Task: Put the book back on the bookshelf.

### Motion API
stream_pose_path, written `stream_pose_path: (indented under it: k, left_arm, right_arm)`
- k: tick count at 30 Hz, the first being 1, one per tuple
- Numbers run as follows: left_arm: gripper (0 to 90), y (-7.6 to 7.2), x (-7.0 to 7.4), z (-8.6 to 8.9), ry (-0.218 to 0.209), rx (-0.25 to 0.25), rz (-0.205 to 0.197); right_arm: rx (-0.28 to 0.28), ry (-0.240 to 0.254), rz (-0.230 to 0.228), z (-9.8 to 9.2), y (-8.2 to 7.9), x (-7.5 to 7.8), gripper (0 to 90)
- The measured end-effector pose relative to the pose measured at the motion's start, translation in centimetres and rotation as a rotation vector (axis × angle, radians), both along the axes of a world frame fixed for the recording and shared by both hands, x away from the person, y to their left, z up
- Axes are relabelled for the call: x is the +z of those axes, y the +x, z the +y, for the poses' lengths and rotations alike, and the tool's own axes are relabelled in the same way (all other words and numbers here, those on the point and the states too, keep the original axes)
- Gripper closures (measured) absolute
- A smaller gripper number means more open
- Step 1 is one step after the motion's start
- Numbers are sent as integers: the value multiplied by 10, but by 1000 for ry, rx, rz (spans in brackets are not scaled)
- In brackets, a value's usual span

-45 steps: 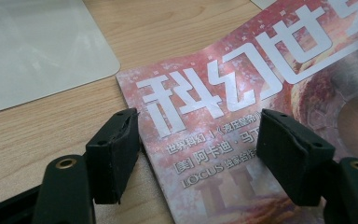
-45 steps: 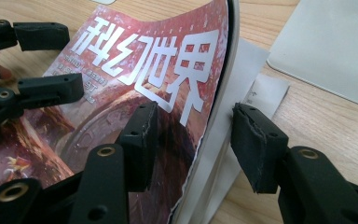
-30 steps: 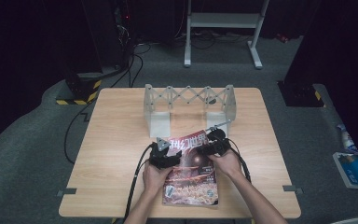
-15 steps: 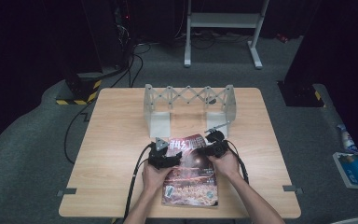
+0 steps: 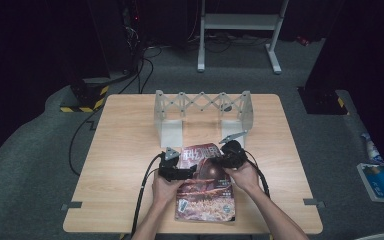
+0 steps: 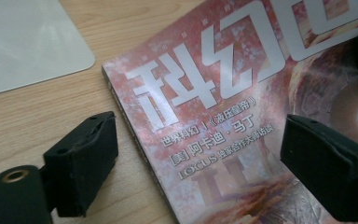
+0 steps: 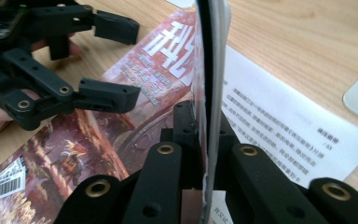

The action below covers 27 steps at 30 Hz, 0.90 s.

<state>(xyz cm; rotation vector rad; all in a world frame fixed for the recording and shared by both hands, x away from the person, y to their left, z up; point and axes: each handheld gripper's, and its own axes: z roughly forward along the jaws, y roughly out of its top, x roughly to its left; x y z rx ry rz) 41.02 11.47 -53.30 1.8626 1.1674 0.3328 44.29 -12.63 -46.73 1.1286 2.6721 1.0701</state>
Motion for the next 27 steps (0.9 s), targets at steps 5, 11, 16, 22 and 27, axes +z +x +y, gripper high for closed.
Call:
stream_pose_path:
  k: [5,11,16,22,27]
  left_arm:
    - [66,0,0,1,-25,-30,16]
    - [25,1,0,2,-55,-57,26]
    - [4,1,-1,2,-77,-68,36]
    - [0,1,-1,2,-91,-81,40]
    - [25,0,0,3,-79,-78,39]
  right_arm:
    - [37,15,-56,-1,-6,6,859]
    - [76,28,-118,1,-16,13,861]
    - [103,45,-136,1,-18,15,861]
    - [126,69,-150,2,-19,15,862]
    - [115,83,-129,-2,-15,11,859]
